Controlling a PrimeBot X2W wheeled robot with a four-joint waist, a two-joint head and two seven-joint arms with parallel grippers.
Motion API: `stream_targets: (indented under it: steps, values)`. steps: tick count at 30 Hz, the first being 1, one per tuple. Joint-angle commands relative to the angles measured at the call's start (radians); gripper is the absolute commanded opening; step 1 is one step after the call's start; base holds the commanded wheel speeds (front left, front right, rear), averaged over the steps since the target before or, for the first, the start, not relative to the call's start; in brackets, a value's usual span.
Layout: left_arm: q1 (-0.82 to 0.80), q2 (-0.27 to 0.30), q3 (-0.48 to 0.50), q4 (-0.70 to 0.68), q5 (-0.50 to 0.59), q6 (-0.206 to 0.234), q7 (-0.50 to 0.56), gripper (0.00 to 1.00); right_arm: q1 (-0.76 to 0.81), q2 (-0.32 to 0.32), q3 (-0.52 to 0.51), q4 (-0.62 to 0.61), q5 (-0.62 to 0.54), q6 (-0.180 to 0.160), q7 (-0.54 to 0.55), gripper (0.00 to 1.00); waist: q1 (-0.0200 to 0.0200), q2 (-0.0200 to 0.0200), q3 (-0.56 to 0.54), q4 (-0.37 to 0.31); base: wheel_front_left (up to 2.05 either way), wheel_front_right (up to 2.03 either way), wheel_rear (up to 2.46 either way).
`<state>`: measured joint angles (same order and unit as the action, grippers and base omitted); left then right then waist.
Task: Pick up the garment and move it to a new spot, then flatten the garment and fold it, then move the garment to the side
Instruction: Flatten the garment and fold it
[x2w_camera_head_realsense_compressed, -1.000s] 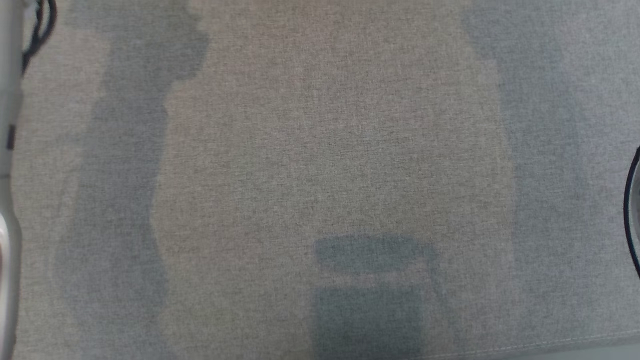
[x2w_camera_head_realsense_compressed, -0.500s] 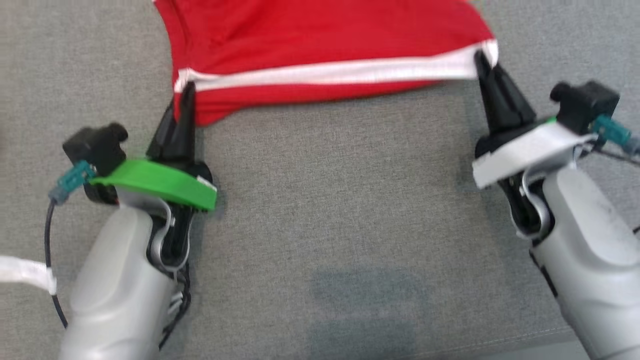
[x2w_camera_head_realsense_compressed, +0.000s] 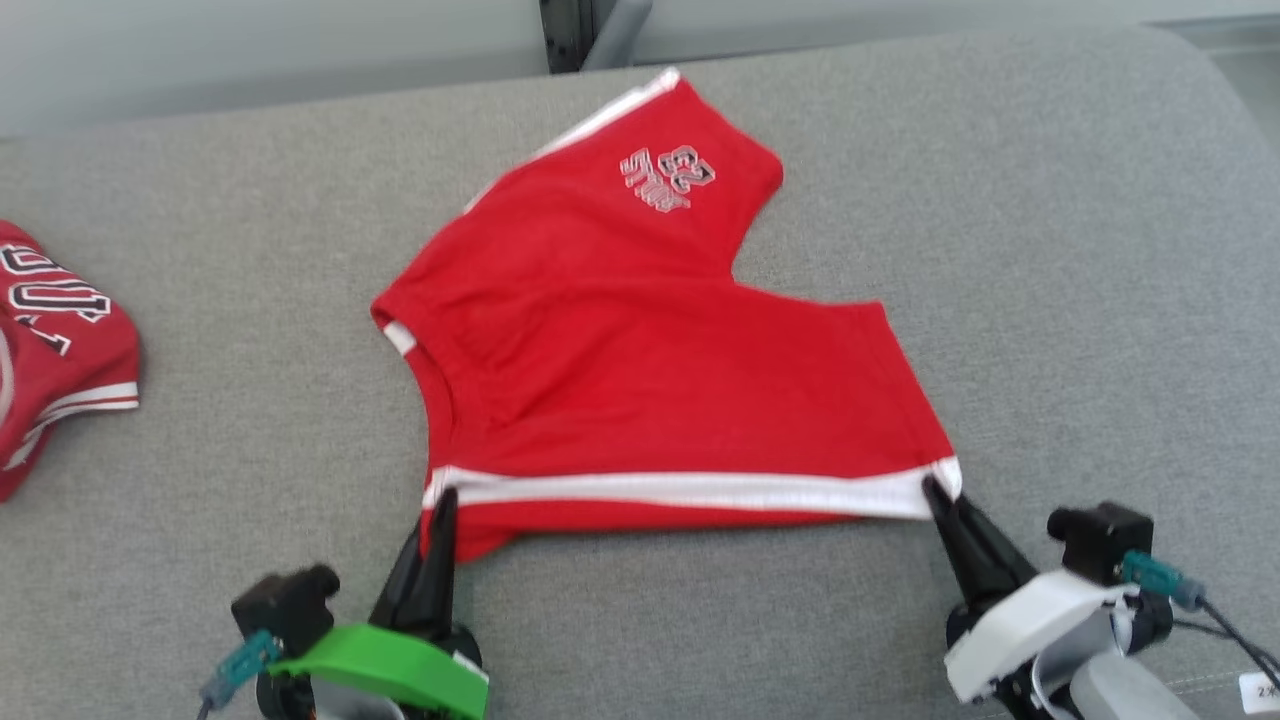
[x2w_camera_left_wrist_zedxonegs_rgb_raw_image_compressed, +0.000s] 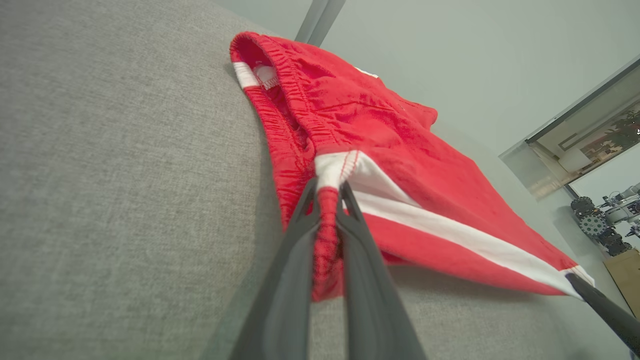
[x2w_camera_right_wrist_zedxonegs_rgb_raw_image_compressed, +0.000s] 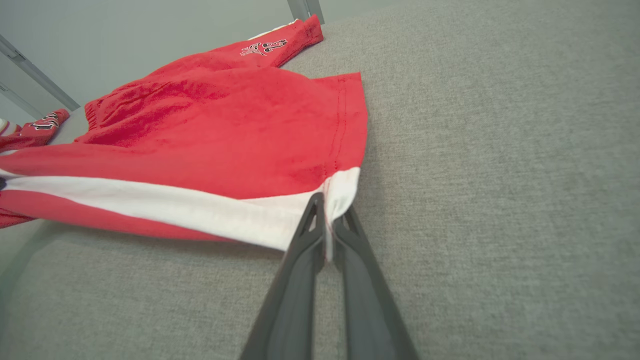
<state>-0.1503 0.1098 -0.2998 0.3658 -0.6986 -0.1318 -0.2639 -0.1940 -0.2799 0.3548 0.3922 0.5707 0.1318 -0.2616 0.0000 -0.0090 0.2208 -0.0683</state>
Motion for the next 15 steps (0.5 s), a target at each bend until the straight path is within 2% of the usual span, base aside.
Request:
stream_targets:
  steps: [1,9,15]
  values:
    - [0.086,0.003,0.012,-0.011,0.006,0.002,-0.001,0.00,0.070,-0.017,0.020,0.001,0.014,-0.002,-0.005,0.00,0.0000,0.0090,-0.193,0.009,0.00,0.00,0.00]
    - [0.238,0.012,-0.016,-0.056,0.023,0.002,-0.001,0.00,0.200,-0.051,0.014,-0.049,0.044,-0.002,-0.005,0.00,0.0000,0.0090,-0.226,0.030,0.00,0.00,0.00]
    - [0.217,0.002,-0.006,-0.148,0.055,0.002,-0.001,0.00,0.169,-0.058,-0.051,-0.125,0.035,-0.002,-0.004,0.00,0.0000,0.0090,-0.182,0.084,0.00,0.00,0.00]
